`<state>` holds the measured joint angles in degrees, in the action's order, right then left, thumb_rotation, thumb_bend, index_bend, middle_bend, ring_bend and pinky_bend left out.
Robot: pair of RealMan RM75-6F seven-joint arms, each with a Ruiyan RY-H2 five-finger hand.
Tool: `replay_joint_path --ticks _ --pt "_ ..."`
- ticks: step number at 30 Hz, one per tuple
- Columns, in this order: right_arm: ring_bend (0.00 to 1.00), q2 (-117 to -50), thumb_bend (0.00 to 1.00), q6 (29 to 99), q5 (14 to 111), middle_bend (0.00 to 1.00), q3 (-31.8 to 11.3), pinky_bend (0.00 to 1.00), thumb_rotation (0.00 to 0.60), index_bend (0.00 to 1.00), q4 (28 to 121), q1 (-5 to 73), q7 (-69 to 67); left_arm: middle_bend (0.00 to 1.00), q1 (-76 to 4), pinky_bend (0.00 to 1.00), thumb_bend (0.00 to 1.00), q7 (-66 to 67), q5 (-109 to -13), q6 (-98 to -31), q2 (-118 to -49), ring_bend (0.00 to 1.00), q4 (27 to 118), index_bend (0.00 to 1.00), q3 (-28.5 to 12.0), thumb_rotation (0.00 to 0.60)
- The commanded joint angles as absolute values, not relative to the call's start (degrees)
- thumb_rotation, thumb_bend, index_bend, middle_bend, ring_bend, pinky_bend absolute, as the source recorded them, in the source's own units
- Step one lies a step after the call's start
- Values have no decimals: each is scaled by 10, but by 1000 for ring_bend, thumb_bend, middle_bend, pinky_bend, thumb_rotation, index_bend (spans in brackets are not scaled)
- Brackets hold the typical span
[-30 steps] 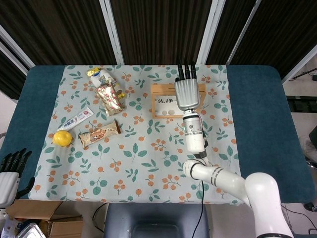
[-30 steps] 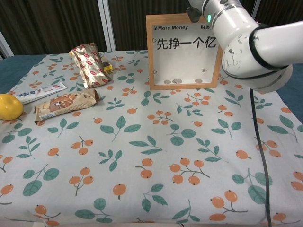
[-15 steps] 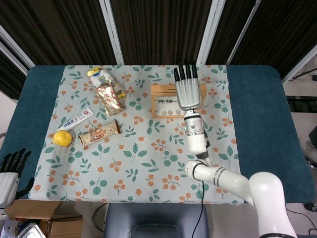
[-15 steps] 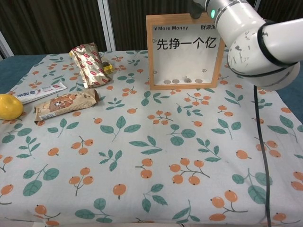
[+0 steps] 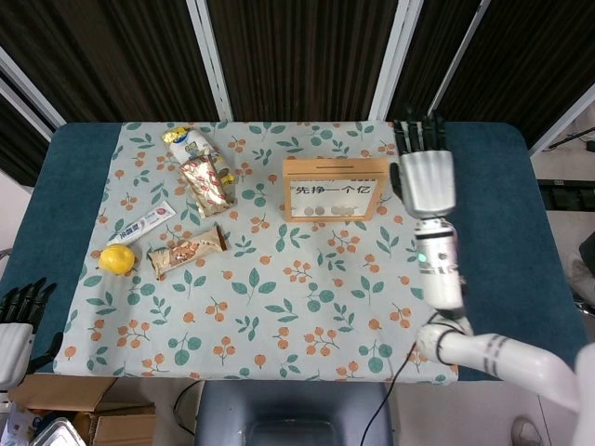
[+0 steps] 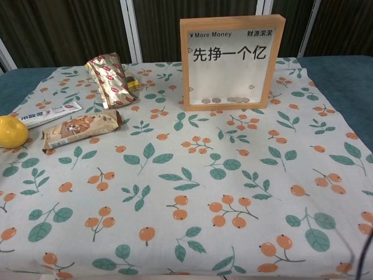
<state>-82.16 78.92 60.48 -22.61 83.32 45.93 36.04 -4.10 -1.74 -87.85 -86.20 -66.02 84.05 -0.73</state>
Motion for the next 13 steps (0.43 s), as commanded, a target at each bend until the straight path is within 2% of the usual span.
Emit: replay_joint_path --ticks 1,4,8,13 --pt "0 -658 447 822 688 17 -107 0 600 6 959 297 208 0 -41 0 400 -12 -878 -863 -658 0 845 0 -8 600" --pt "0 -593 384 816 718 0 -29 0 600 0 986 215 120 0 -40 0 400 -4 -878 -866 -655 0 855 0 -10 600" --pt "0 -587 370 834 746 0 36 0 600 0 951 135 50 0 -40 0 400 12 -881 -870 -651 0 867 0 -10 600" --pt "0 -616 370 854 756 0 45 0 600 0 895 93 26 0 -44 0 400 27 -884 -867 -649 0 878 0 -12 600"
